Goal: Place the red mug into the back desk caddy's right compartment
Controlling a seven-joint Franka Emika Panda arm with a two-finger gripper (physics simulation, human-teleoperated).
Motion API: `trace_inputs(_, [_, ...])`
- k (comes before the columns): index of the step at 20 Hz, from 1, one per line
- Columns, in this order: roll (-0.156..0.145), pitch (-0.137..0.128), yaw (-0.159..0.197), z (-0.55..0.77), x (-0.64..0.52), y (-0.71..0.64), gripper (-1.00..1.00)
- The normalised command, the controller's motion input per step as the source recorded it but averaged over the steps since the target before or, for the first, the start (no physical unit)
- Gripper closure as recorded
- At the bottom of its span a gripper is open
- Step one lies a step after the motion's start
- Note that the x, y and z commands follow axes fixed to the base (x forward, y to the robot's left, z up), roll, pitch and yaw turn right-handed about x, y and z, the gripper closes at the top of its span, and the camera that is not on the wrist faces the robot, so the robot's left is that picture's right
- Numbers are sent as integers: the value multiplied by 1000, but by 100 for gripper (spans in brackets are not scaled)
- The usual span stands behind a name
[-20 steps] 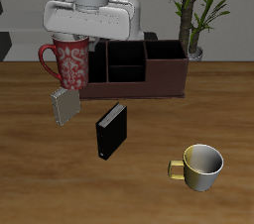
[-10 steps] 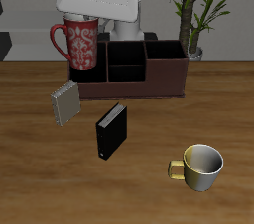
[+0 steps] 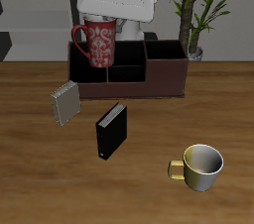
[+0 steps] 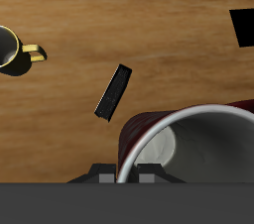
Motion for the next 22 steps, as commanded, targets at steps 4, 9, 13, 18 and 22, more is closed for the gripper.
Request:
trace_inputs(4, [10, 56, 2, -111, -484, 346, 100])
trace_inputs(9, [15, -3, -17, 113, -297, 109, 100])
trace_inputs(13, [30, -29, 25, 100, -328, 193, 100])
trace_inputs(18, [40, -26, 61, -51, -520, 338, 100])
trace_inputs(22, [20, 24, 28, -215, -338, 177, 100])
